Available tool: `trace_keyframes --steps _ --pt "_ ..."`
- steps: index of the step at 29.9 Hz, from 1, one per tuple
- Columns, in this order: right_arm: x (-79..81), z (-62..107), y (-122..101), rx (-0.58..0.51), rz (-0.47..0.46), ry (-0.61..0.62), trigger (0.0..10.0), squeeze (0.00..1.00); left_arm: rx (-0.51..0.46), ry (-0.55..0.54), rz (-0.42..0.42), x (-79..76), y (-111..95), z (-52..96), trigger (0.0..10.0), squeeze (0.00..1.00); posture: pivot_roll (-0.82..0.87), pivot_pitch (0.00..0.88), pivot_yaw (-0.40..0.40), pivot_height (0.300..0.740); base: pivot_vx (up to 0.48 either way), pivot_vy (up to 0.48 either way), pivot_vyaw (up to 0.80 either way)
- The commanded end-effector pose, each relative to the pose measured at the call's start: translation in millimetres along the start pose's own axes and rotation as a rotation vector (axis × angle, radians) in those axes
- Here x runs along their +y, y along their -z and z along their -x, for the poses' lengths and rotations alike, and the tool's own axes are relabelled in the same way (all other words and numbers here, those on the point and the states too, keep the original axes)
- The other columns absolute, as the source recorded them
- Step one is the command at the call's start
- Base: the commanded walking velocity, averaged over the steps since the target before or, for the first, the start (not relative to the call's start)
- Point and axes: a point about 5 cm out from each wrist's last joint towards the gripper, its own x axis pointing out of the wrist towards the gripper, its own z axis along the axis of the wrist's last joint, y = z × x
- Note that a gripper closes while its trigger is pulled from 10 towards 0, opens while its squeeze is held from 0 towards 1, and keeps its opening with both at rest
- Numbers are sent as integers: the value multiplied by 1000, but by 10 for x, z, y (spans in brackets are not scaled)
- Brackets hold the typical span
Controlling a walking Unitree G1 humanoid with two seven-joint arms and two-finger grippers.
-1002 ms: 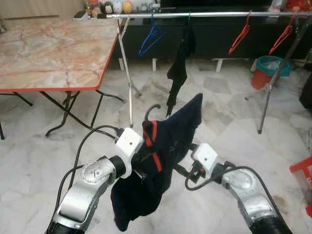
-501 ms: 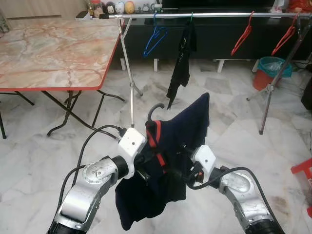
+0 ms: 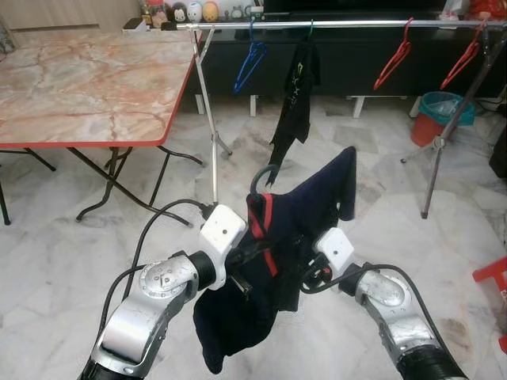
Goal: Hang hanger
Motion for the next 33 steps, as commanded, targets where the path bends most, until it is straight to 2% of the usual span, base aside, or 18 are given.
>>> trace_keyframes --steps 1,16,25,30,33 --pt "-42 -11 -9 -3 2 35 10000 0 -46 35 -21 -48 -130 9 10000 0 43 46 18 740 0 0 0" --pt "-27 -48 37 -16 -3 55 10000 0 -71 119 -10 -190 -234 -3 10000 0 44 47 17 740 0 0 0" --pt "-187 -78 -50 -36 30 172 10000 0 -43 182 4 -266 -193 43 10000 0 48 44 16 740 0 0 0" --pt "-236 -68 -115 -63 49 194 10000 0 -29 175 -2 -262 -164 50 10000 0 48 41 15 740 0 0 0" --pt "-276 -58 -182 -87 71 208 10000 0 1 123 -24 -204 -91 36 10000 0 42 34 16 740 0 0 0"
